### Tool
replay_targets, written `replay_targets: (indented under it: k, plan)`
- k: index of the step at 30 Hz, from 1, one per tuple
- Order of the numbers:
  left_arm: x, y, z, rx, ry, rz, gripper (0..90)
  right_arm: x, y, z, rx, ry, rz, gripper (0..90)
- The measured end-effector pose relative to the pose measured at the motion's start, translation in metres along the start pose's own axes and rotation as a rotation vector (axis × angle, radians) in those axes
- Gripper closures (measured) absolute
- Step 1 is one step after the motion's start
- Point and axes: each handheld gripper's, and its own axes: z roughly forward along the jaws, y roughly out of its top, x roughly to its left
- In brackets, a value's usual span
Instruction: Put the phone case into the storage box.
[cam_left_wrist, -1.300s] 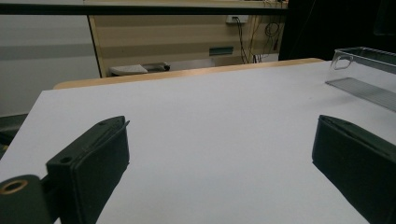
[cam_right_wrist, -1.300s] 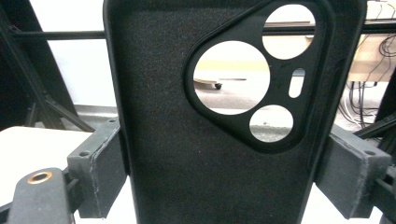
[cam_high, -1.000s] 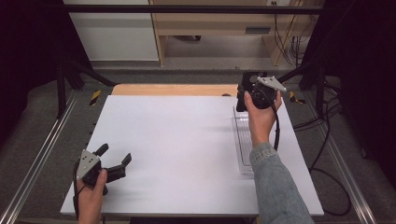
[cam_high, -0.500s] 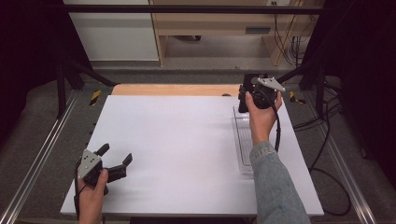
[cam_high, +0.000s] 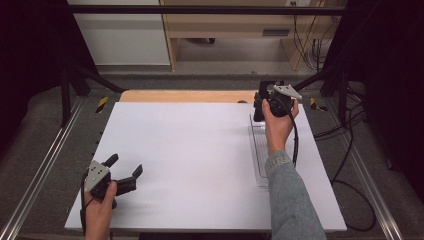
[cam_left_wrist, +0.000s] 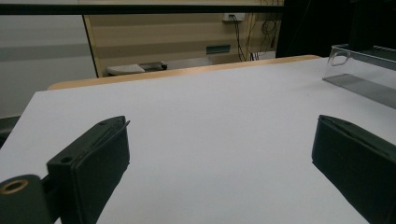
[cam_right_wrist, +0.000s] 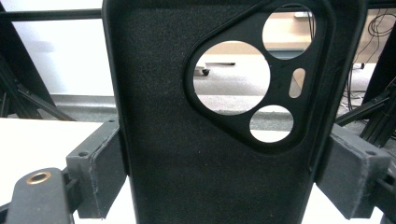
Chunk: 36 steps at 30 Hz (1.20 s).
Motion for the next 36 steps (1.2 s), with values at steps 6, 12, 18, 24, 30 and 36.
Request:
replay_targets:
  k: [6, 12, 18, 24, 30, 36]
  plan:
    - [0.000, 0.000, 0.000, -0.004, 0.004, -0.006, 4.4, 0.000, -0.005, 0.003, 0.010, -0.005, -0.002, 14.0]
    - [0.000, 0.000, 0.000, -0.002, 0.001, -0.004, 4.4, 0.000, -0.008, 0.005, 0.018, 0.001, 0.005, 14.0]
    - [0.000, 0.000, 0.000, -0.001, -0.003, -0.003, 4.4, -0.002, -0.013, 0.008, 0.025, 0.007, 0.001, 14.0]
    - [0.000, 0.000, 0.000, 0.000, -0.004, -0.002, 4.4, -0.002, -0.018, 0.010, 0.030, 0.008, -0.004, 14.0]
    - [0.000, 0.000, 0.001, 0.000, -0.005, -0.003, 4.4, -0.003, -0.022, 0.012, 0.036, 0.010, -0.012, 14.0]
    - [-0.001, 0.000, 0.001, 0.001, -0.007, -0.002, 4.4, -0.001, -0.025, 0.014, 0.043, 0.011, -0.018, 14.0]
